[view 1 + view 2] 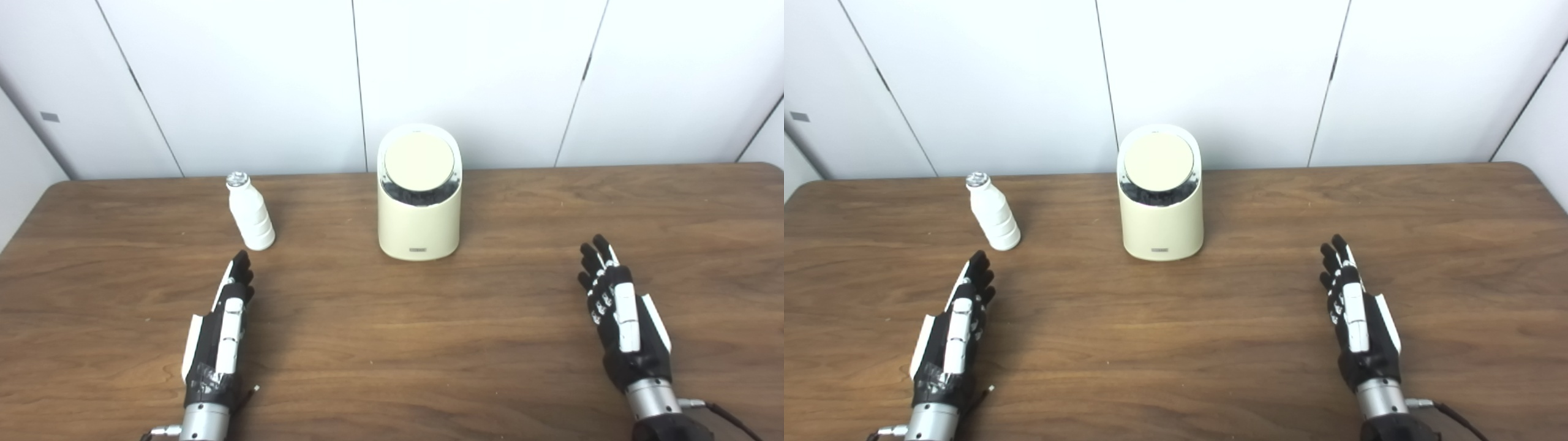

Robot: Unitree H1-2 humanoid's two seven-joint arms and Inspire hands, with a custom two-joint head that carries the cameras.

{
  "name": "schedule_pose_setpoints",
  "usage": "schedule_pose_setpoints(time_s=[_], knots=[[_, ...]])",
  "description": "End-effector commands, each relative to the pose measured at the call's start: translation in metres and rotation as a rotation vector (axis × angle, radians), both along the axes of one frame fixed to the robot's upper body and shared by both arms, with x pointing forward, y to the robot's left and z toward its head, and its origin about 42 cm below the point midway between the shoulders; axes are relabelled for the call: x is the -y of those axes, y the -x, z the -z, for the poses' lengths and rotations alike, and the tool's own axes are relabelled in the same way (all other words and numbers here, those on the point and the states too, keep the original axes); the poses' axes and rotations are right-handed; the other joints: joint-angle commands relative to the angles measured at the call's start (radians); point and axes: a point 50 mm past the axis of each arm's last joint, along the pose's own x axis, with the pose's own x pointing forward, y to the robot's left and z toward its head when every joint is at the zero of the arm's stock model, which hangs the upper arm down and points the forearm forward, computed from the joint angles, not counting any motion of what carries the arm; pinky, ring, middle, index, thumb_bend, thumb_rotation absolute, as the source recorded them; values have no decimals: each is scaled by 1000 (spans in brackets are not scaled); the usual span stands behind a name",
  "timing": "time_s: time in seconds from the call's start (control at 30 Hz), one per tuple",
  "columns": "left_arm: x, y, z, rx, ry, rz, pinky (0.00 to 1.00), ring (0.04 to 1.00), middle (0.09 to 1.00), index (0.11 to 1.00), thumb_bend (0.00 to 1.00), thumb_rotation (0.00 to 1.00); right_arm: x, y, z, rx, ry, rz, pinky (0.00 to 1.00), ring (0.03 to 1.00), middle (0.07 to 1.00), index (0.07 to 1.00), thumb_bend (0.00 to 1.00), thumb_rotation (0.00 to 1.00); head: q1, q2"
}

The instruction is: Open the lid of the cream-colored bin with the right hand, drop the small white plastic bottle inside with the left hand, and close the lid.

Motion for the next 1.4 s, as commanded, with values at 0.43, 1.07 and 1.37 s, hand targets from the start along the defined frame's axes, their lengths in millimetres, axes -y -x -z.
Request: schedule_pose_setpoints(time_s=[0.43, 1.07, 1.37], knots=[[-2, 1, 5, -13, 5, -6, 1000, 1000, 1000, 1000, 382, 961, 0, -3, -6, 19, 4, -3, 1000, 1000, 968, 990, 599, 1000, 0, 3], [3, -3, 15, -23, -7, -19, 1000, 1000, 1000, 1000, 405, 951, -11, -24, -33, 65, 129, -16, 982, 962, 958, 973, 708, 789, 0, -27], [6, -5, 16, -45, 1, -33, 1000, 1000, 1000, 1000, 400, 944, -20, -58, -82, 145, 215, -27, 909, 948, 942, 964, 817, 635, -5, -27]])
